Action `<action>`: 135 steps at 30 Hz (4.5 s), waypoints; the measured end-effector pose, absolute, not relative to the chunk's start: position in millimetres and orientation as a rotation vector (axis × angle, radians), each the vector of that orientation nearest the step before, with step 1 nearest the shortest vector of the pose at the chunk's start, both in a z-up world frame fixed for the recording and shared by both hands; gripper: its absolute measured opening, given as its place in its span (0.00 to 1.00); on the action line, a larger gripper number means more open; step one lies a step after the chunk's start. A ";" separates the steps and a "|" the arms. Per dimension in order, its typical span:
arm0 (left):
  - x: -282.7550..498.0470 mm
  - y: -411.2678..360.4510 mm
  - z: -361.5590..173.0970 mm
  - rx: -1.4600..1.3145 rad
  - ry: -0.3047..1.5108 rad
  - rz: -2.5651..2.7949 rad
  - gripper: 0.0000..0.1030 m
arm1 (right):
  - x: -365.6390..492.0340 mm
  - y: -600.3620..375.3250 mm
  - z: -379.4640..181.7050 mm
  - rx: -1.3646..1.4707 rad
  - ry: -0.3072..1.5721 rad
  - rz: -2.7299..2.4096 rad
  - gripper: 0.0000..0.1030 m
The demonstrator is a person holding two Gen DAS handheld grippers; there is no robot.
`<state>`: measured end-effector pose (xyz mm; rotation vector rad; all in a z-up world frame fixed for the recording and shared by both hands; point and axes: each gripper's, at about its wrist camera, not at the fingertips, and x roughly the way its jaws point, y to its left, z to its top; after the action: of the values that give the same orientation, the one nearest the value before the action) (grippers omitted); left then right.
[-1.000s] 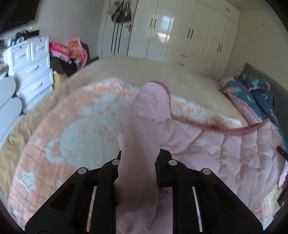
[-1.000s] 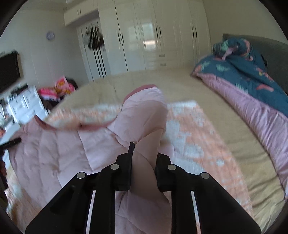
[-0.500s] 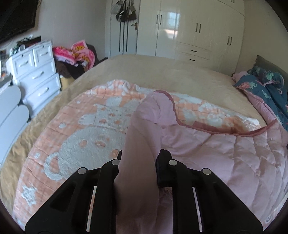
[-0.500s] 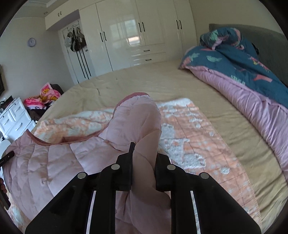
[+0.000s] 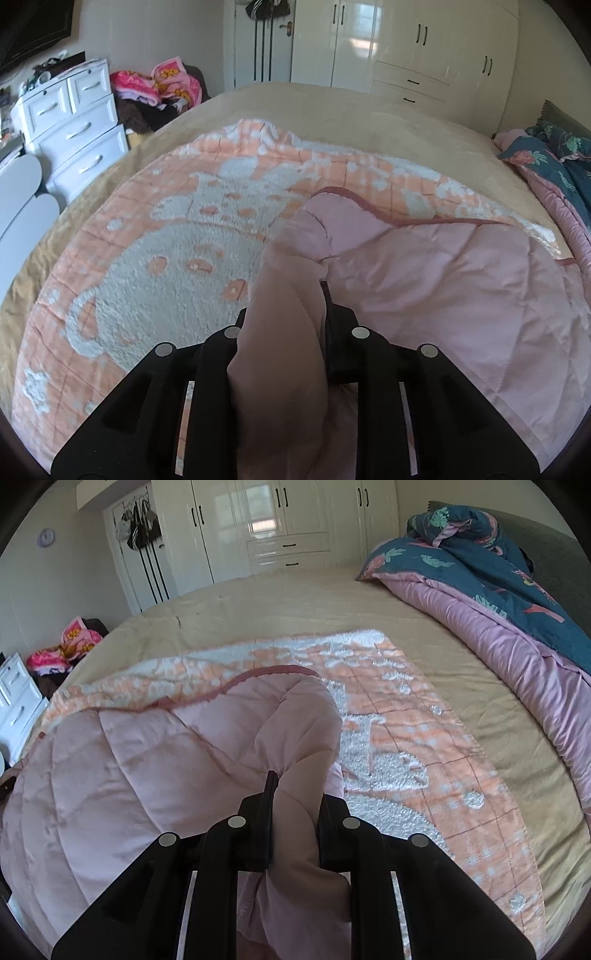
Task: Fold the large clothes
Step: 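Lift the grasped edge with both tools and fold it across the jacket, then open both tools, releasing the folded jacket, and pull them back, then grasp the folded pink jacket bundle with both tools and lift it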
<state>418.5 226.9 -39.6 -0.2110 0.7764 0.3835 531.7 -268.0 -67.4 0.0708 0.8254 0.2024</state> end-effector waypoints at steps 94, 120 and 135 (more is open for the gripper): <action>176.9 140.0 68.3 -0.357 0.686 0.120 0.91 | 232.1 -301.0 65.7 0.256 0.643 0.373 0.96; 190.6 134.9 -26.6 -0.384 0.855 0.170 0.91 | 254.0 -294.0 -44.2 0.344 0.843 0.290 0.96; 242.0 179.0 -72.4 -0.658 0.905 0.173 0.91 | 321.5 -297.5 -98.2 0.580 0.941 0.255 0.96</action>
<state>242.0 179.0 -72.4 -0.6582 0.9046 0.1727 321.5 -297.5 -98.2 0.5795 0.9408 0.2546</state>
